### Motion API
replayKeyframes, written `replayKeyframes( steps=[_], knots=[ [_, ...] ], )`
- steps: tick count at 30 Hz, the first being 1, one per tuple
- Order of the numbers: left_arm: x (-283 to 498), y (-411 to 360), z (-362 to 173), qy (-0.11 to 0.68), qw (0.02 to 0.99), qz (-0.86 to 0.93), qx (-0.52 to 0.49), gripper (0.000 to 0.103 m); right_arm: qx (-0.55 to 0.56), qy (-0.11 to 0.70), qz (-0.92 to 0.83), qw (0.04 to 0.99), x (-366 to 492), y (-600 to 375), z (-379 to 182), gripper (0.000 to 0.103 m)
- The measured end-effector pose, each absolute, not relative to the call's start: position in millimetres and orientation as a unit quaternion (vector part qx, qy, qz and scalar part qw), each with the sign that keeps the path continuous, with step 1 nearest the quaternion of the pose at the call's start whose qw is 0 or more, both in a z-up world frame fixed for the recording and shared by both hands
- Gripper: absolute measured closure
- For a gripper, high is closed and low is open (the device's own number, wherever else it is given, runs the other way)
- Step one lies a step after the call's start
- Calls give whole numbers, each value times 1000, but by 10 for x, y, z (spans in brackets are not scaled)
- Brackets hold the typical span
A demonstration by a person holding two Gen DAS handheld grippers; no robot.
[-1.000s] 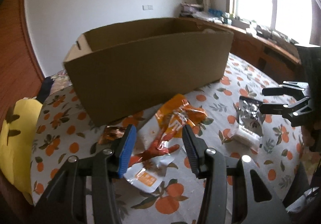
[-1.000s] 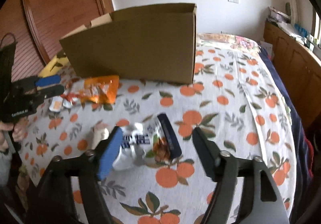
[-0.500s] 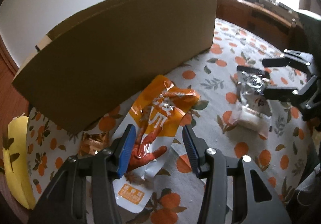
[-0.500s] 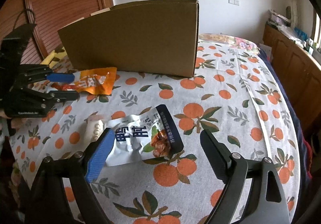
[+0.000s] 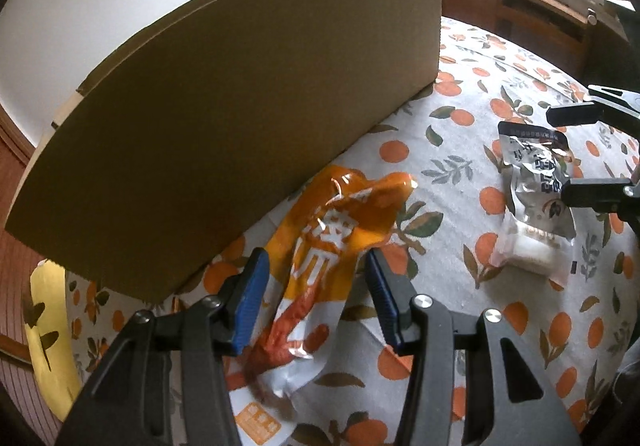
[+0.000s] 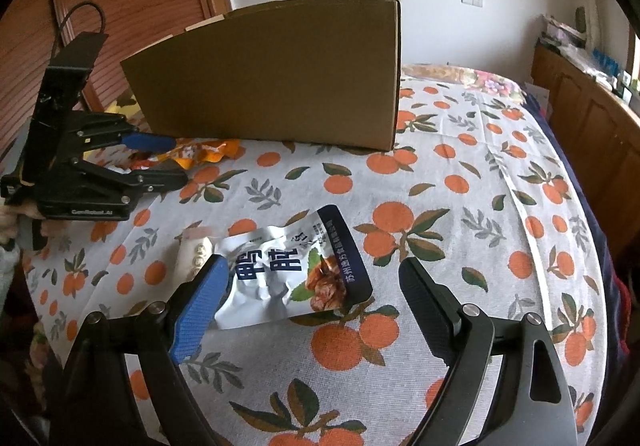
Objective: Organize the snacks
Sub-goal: 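Grasp the orange-and-white pouch with left tool while right tool grasps the white duck-neck pouch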
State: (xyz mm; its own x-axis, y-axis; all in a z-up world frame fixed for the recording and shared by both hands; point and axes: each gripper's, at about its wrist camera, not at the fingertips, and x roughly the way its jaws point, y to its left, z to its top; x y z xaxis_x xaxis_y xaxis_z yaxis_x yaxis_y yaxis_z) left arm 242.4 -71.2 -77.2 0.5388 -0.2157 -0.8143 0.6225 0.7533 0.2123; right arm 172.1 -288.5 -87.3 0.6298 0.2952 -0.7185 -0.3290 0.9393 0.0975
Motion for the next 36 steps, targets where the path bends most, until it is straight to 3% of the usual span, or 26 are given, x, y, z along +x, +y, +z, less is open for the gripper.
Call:
replayKeyframes(
  steps=[7, 10, 14, 36],
  knots=[
    [2463, -683, -771, 411, 845, -254, 228, 54, -21, 395, 172, 902, 1730, -2880, -879, 14],
    [2469, -692, -773, 414, 846, -247, 230, 75, -21, 395, 172, 902, 1728, -2881, -880, 14],
    [2439, -712, -743, 425, 841, -247, 226, 82, -18, 396, 171, 902, 1735, -2886, -887, 14],
    [1676, -668, -471, 372, 882, -269, 112, 83, -6, 398, 169, 902, 1748, -2911, -887, 15]
  ],
)
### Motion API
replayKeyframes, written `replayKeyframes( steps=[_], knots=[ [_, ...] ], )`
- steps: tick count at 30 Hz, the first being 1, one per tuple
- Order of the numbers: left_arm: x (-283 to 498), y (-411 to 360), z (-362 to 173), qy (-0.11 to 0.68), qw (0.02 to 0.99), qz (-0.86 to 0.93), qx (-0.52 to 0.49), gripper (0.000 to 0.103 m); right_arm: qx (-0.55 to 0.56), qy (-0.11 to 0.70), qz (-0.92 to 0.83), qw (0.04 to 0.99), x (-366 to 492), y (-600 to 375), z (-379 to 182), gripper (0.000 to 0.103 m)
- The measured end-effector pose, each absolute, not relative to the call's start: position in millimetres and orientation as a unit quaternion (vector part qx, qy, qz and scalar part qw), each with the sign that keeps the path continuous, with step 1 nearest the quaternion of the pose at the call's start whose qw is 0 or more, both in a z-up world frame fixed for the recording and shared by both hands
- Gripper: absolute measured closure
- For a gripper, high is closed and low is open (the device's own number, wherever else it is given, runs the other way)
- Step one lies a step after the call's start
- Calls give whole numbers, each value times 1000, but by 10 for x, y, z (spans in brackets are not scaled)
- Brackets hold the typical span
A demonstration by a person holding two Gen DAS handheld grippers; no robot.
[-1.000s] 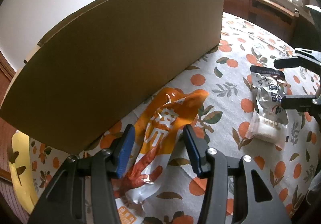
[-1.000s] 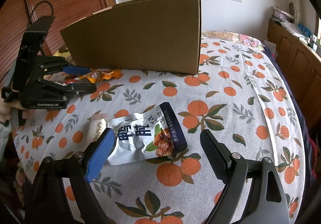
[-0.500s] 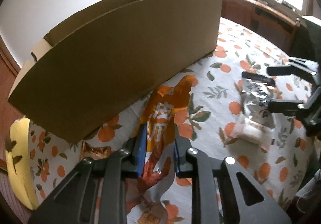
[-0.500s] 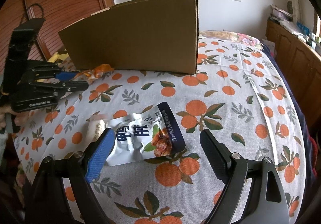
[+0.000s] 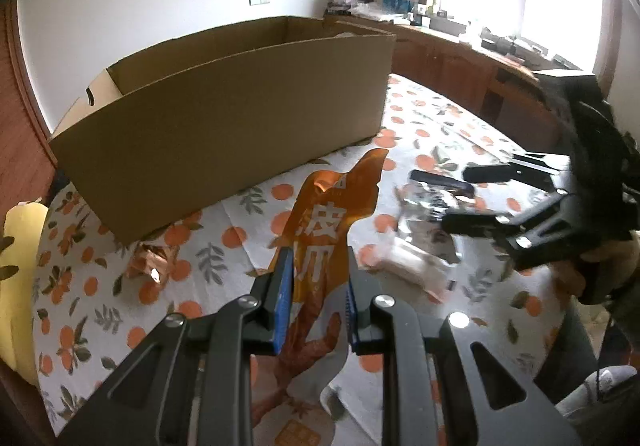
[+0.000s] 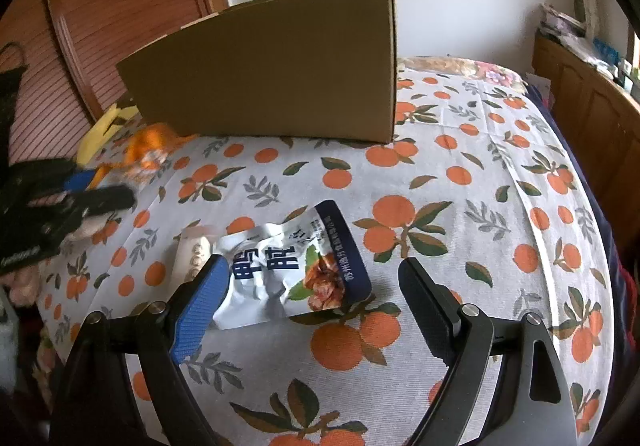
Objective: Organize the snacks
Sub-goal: 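Grasp the orange-and-white pouch with left tool while right tool grasps the white duck-neck pouch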
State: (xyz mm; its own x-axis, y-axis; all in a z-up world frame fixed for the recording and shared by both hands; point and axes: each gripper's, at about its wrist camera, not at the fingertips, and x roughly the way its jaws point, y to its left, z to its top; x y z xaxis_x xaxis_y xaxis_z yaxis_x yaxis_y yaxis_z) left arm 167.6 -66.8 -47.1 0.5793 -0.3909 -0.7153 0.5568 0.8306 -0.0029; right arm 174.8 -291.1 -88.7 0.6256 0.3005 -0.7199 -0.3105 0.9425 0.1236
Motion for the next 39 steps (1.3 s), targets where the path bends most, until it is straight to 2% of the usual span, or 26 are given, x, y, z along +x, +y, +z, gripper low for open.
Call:
replayKeyframes(
  steps=[2, 18, 23, 30, 39],
  knots=[
    [1584, -691, -438, 364, 885, -268, 113, 83, -2, 383, 170, 908, 1718, -2932, -834, 15],
    [1157, -584, -207, 326, 901, -275, 81, 83, 61, 437, 159, 883, 1569, -2871, -906, 17],
    [1091, -440, -166, 323, 905, -269, 69, 83, 61, 435, 144, 887, 1717, -2844, -902, 24],
    [1066, -339, -139, 318, 909, -261, 60, 83, 51, 442, 120, 887, 1977, -2801, -885, 38],
    [1006, -291, -124, 319, 912, -251, 58, 83, 7, 435, 120, 892, 1922, -2565, -915, 43]
  ],
)
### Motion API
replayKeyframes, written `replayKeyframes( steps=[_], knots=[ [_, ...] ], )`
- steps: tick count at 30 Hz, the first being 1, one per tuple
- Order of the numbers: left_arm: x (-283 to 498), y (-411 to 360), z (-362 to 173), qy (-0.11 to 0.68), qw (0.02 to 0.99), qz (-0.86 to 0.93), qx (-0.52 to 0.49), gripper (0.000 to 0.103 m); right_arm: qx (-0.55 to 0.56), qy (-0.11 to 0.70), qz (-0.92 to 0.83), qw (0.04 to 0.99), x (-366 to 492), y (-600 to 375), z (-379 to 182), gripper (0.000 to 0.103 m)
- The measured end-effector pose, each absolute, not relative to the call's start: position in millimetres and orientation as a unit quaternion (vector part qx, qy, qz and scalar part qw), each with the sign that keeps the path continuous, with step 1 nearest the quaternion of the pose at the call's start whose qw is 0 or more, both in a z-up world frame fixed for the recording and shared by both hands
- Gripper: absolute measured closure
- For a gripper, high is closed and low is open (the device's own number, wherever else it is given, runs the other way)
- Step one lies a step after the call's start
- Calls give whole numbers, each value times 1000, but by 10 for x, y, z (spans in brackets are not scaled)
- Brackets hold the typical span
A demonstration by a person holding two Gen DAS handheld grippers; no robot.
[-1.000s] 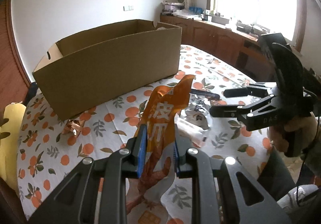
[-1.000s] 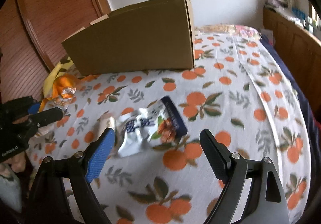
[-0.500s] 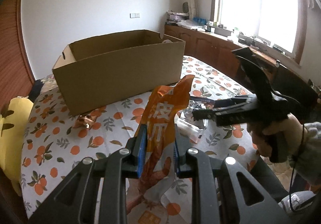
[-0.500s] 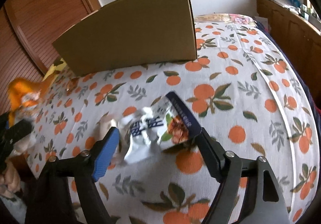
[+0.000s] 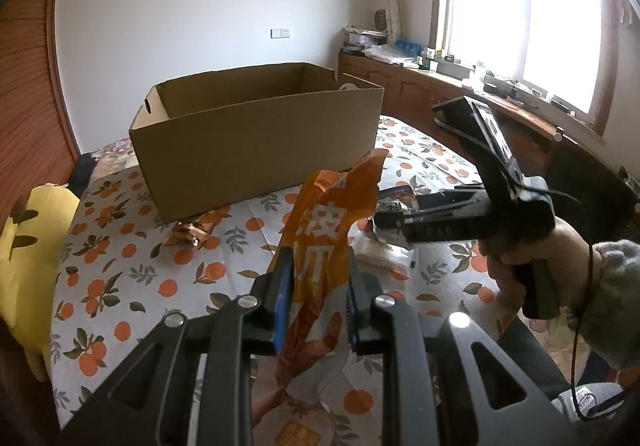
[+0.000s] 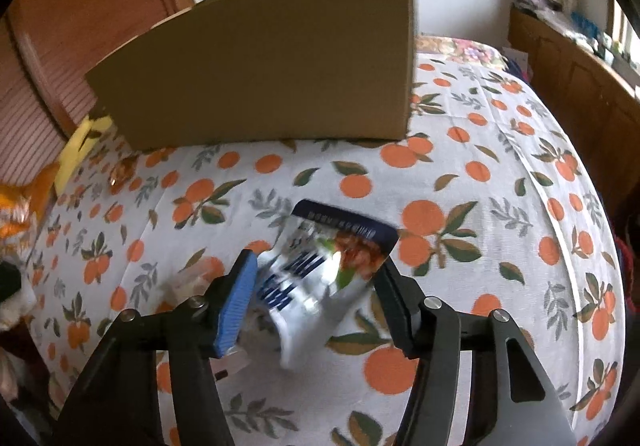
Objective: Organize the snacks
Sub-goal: 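Grasp the orange-and-white pouch with left tool while right tool grasps the white duck-neck pouch, then lift both held pouches and carry them over the cardboard box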
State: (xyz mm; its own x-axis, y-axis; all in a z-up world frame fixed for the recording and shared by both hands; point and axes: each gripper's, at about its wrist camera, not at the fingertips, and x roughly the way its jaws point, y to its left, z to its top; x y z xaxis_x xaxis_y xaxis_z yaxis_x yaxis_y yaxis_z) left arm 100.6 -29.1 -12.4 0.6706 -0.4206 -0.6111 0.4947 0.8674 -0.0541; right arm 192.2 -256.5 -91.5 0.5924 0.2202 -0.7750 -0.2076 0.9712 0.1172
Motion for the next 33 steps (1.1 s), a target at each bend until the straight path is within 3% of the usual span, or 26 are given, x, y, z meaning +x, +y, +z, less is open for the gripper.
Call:
replayKeyframes(
  steps=[4, 19, 33],
  knots=[
    [1007, -289, -130, 320, 912, -249, 56, 83, -36, 427, 117, 896, 1863, -2427, -947, 50],
    [1025, -290, -153, 321, 913, -246, 52, 83, -15, 415, 128, 900, 1764, -2535, -853, 66],
    [1046, -308, -161, 322, 912, -247, 51, 83, -10, 383, 146, 912, 1562, -2519, -628, 72]
  ],
)
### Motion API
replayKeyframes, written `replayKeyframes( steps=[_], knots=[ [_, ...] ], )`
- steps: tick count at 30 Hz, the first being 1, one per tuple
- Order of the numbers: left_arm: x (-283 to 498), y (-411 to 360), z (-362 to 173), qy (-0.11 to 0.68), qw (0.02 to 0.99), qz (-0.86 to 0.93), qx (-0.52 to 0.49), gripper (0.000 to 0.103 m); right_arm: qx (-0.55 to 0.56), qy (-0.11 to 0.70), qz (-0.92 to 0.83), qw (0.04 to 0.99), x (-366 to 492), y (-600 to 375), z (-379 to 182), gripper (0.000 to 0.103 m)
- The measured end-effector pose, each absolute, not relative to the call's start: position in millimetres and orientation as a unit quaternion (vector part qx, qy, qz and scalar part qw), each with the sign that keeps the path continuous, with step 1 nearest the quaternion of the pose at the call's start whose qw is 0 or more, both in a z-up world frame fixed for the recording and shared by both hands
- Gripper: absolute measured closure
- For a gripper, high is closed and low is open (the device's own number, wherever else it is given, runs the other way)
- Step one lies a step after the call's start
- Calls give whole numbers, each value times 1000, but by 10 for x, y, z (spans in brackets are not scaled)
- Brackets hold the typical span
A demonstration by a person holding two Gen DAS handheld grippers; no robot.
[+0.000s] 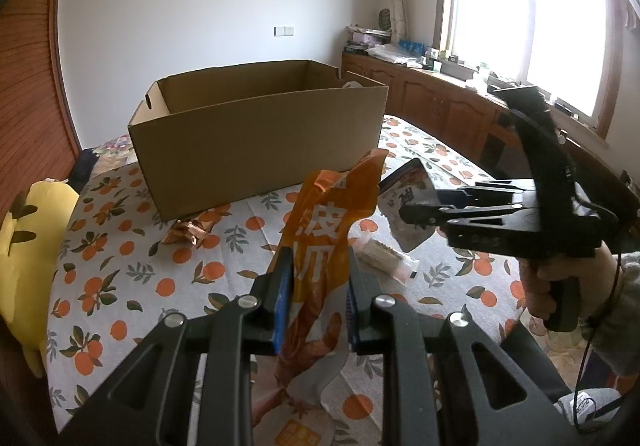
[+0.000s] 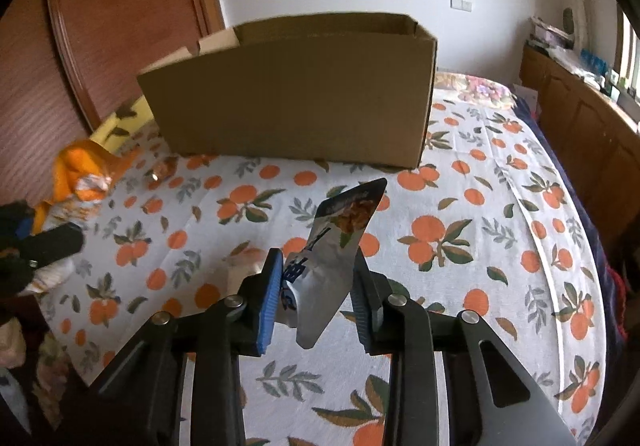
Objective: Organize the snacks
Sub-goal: 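Lift both held pouches and carry them over the cardboard box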
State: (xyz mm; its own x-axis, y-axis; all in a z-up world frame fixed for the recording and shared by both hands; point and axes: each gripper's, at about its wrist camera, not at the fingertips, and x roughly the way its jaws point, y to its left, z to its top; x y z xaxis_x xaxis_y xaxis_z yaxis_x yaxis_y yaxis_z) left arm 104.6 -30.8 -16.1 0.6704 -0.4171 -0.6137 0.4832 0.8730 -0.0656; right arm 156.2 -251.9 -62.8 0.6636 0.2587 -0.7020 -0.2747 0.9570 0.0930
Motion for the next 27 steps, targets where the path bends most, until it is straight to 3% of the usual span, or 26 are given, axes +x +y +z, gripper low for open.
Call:
replayKeyframes(
  steps=[27],
  knots=[
    [1546, -339, 289, 283, 929, -232, 63, 83, -36, 313, 172, 933, 1544, -2617, 219, 72]
  ],
)
